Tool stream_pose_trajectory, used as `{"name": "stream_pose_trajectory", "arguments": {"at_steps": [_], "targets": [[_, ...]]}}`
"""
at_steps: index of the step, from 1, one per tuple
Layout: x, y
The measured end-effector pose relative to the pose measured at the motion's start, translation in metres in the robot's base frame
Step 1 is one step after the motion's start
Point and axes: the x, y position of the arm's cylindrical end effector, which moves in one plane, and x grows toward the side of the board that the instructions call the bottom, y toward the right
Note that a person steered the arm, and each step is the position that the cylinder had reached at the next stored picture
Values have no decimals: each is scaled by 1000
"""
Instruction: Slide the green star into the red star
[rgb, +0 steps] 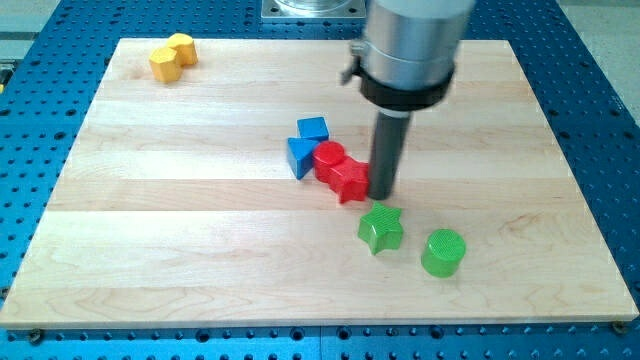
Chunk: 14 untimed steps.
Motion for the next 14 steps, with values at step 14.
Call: {"name": "stream_pose_trajectory", "arguments": {"at_steps": [14], "targets": [[77, -91]]}}
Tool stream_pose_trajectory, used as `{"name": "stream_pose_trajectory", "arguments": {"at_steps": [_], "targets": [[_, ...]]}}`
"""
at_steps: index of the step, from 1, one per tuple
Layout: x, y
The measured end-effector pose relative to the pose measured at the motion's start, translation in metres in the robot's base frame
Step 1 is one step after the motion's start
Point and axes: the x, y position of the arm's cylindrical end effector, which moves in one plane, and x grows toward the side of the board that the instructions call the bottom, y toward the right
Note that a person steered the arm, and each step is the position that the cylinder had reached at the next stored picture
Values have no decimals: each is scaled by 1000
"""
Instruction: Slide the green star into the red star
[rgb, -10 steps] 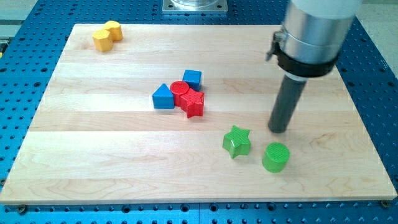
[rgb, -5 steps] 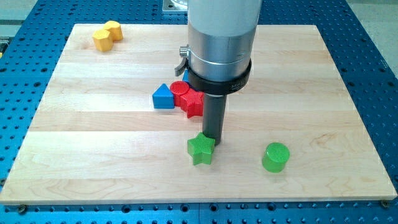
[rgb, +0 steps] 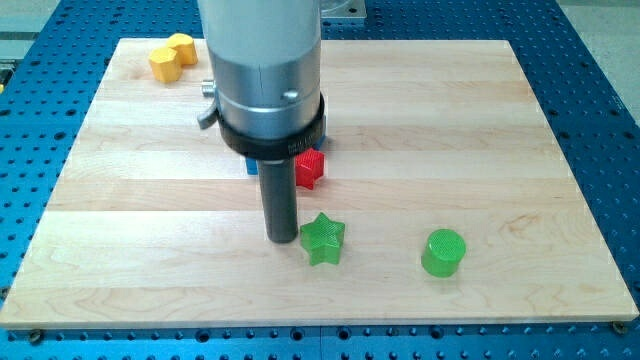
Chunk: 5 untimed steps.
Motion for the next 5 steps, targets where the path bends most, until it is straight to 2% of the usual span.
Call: {"name": "stream_pose_trajectory", "arguments": {"at_steps": [2, 3, 5], "targets": [[50, 9], [40, 34], [-9, 54]]}}
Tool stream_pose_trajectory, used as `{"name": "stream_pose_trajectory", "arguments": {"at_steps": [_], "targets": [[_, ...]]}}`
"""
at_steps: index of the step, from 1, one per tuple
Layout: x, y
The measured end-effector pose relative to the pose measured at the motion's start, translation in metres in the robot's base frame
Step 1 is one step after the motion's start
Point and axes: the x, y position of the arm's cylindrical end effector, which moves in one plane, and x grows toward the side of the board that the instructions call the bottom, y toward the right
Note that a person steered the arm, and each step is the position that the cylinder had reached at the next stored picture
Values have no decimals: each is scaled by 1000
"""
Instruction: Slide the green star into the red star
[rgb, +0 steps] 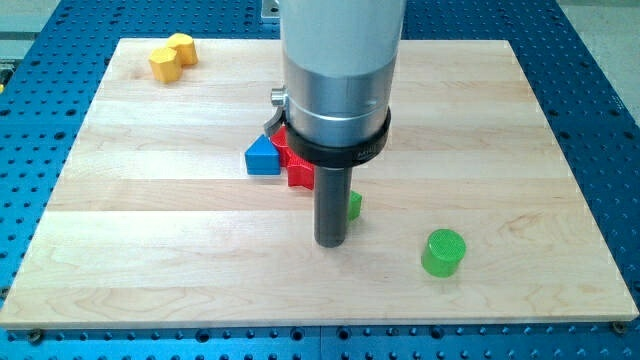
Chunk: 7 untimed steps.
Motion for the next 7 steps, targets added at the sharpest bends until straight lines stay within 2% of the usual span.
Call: {"name": "stream_pose_trajectory", "arguments": {"at_steps": [2, 5, 7], "targets": [[0, 37], [-50, 38], [-52, 88]]}}
